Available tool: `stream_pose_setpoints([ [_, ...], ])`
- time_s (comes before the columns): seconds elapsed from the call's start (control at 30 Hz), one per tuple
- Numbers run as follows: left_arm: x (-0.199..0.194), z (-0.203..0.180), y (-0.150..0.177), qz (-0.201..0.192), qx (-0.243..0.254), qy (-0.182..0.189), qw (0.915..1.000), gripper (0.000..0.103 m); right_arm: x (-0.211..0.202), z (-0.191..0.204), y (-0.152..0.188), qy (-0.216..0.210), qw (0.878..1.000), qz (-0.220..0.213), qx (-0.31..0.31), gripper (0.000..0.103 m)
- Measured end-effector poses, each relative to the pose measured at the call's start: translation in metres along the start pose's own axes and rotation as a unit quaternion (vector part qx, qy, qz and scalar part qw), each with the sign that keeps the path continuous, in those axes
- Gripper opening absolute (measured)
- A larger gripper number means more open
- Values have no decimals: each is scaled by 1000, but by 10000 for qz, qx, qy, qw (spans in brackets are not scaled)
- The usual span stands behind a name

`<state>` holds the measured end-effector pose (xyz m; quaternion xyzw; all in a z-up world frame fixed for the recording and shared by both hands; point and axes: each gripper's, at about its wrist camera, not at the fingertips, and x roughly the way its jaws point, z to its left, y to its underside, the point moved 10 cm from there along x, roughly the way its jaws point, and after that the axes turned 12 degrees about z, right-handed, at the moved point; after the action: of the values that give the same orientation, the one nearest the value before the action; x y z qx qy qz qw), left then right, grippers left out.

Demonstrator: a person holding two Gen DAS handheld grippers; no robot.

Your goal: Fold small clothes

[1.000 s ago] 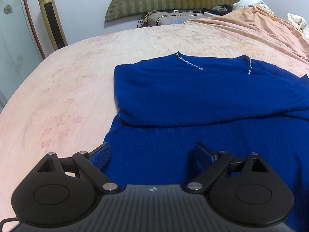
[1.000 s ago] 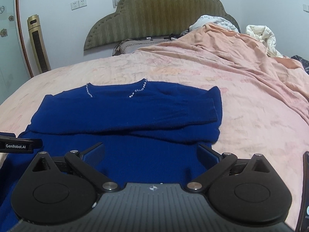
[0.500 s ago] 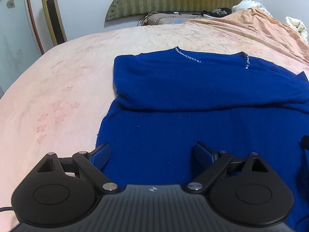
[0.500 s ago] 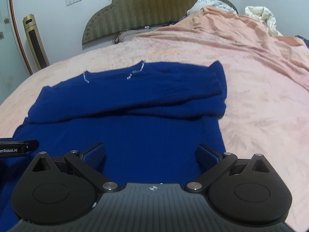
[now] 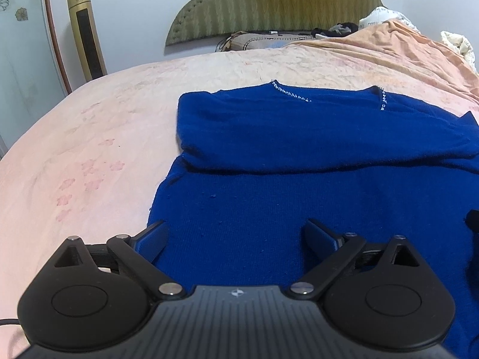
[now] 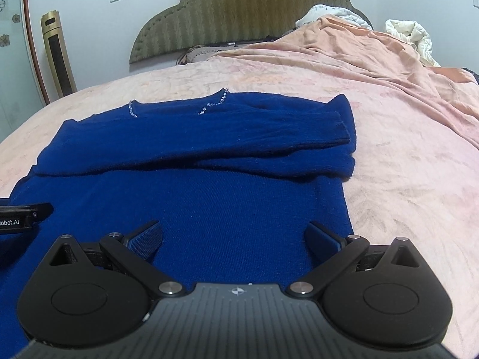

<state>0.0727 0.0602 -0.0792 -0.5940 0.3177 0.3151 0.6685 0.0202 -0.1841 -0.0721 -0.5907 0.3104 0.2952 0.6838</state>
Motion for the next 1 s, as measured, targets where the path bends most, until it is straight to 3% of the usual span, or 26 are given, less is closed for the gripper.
stream_pose_setpoints([
  [1.0, 1, 2, 2, -80, -71, 105, 9999, 101, 0, 2, 1, 36, 10000, -18, -57, 103],
])
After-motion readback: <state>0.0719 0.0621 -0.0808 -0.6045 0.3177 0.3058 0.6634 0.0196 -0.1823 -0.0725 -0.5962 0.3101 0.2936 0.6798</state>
